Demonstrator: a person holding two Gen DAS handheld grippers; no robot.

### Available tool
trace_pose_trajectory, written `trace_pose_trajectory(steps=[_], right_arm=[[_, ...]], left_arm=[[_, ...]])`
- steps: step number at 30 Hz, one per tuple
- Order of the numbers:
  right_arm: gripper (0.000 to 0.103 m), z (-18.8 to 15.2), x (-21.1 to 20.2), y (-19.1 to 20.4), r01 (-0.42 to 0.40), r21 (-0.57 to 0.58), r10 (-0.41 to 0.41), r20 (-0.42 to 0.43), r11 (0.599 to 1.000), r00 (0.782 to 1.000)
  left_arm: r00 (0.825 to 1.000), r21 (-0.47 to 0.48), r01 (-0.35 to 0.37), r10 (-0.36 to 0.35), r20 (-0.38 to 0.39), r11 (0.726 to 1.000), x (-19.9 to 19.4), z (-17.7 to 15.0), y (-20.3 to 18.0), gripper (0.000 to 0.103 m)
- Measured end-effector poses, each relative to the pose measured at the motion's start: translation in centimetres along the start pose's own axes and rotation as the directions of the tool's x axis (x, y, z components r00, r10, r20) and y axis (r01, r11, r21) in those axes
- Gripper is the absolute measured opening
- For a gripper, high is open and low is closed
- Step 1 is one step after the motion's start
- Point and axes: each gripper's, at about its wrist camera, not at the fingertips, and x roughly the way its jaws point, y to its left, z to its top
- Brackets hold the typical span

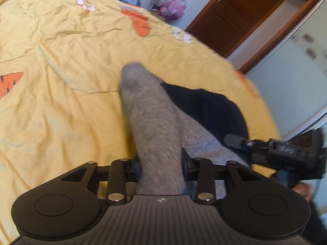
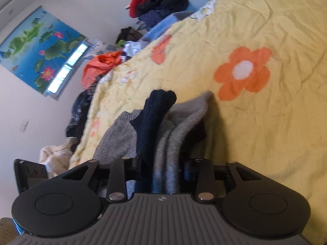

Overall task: Fold small clothes
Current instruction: 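Grasp the folded sweater edge with both grippers and fold it again, then open both grippers and release the folded sweater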

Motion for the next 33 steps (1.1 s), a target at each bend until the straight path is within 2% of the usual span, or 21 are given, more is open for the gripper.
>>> trace_pose_trajectory(steps=[1, 2, 3, 4, 6, 9, 11, 12, 14, 15, 16, 19, 21, 24, 25, 27, 29, 31, 33], right_arm=[[0.064, -0.2, 0.2, -0.4, 0.04, 0.025, -0.04, 0.006, 0.999, 0.999], [0.065, -0.4, 0.0, -0.6, 0.041, 0.05, -0.042, 0.013, 0.998, 0.999], [0.067, -0.8, -0.7, -0.7, 0.008, 0.071, -0.01, 0.019, 0.997, 1.0], [0.076, -1.3, -1.7, -0.7, -0.027, 0.08, 0.025, 0.021, 0.996, 0.999], [0.086, -2.8, -3.9, -0.5, -0.068, 0.069, 0.067, 0.026, 0.995, 0.997], [0.085, -5.9, -5.7, -0.4, -0.104, 0.058, 0.107, -0.039, 0.993, 0.994], [0.084, -7.8, -5.5, -0.3, -0.086, 0.051, 0.09, -0.093, 0.995, 0.992], [0.077, -8.6, -5.3, -0.1, -0.094, 0.032, 0.097, -0.098, 0.995, 0.99], [0.058, -9.5, -5.0, 0.5, -0.074, -0.005, 0.073, -0.089, 0.997, 0.993], [0.027, -9.5, -4.4, 0.5, -0.066, 0.012, 0.067, -0.123, 0.998, 0.99], [0.02, -9.5, -3.8, 0.2, -0.07, 0.043, 0.075, -0.156, 0.997, 0.985], [0.02, -9.7, -5.2, 0.9, -0.127, 0.062, 0.136, -0.169, 0.99, 0.976], [0.02, -9.9, -7.1, 1.4, -0.164, 0.069, 0.174, -0.172, 0.984, 0.97], [0.02, -11.0, -8.3, 1.1, -0.122, 0.033, 0.126, -0.208, 0.992, 0.97], [0.023, -11.5, -8.3, 0.8, -0.102, 0.022, 0.104, -0.217, 0.995, 0.971], [0.028, -12.2, -7.9, 0.0, -0.057, 0.037, 0.064, -0.227, 0.998, 0.972], [0.039, -12.4, -8.7, -0.1, -0.064, 0.057, 0.074, -0.193, 0.996, 0.978], [0.063, -12.1, -10.0, 0.3, -0.063, 0.041, 0.068, -0.133, 0.997, 0.989], [0.069, -11.1, -11.5, 1.1, -0.048, 0.02, 0.049, -0.028, 0.999, 0.998]], left_arm=[[1.0, -0.015, 0.014, -0.014, 0.005, 1.0, 0.1, -0.2, 0.3, 0.047], [1.0, -0.045, 0.025, -0.024, 0.01, 0.999, -0.2, -0.5, 0.6, 0.05], [0.999, -0.069, 0.042, -0.041, 0.013, 0.997, -1.0, -1.0, 0.8, 0.057], [0.997, -0.067, 0.076, -0.075, 0.017, 0.995, -1.8, -1.6, 0.9, 0.062], [0.992, -0.048, 0.123, -0.122, 0.018, 0.991, -3.4, -3.4, 1.1, 0.07], [0.985, -0.066, 0.168, -0.17, -0.029, 0.984, -4.2, -6.5, 1.6, 0.07], [0.985, -0.053, 0.172, -0.172, 0.0, 0.984, -4.5, -8.1, 1.5, 0.07], [0.986, -0.037, 0.169, -0.169, 0.005, 0.985, -4.4, -8.4, 1.2, 0.069], [0.989, -0.039, 0.146, -0.147, -0.025, 0.988, -3.9, -8.2, 0.6, 0.044], [0.987, -0.058, 0.141, -0.145, -0.07, 0.988, -3.3, -8.0, 0.6, 0.022], [0.983, -0.086, 0.14, -0.148, -0.105, 0.986, -2.9, -7.9, 0.7, 0.021], [0.968, -0.162, 0.166, -0.192, -0.159, 0.973, -3.9, -7.8, 0.8, 0.016], [0.959, -0.171, 0.2, -0.229, -0.168, 0.965, -5.6, -8.4, 0.9, 0.016], [0.952, -0.172, 0.158, -0.196, -0.235, 0.972, -5.6, -9.9, 2.0, 0.018], [0.953, -0.183, 0.144, -0.186, -0.238, 0.973, -5.2, -10.3, 2.7, 0.017], [0.949, -0.241, 0.164, -0.22, -0.225, 0.956, -5.3, -10.6, 3.7, 0.018], [0.953, -0.241, 0.153, -0.208, -0.222, 0.958, -6.0, -10.4, 3.7, 0.024], [0.966, -0.182, 0.112, -0.15, -0.21, 0.977, -7.4, -9.9, 2.9, 0.028], [0.982, -0.066, 0.086, -0.095, -0.165, 0.994, -9.1, -8.9, 1.2, 0.028]])
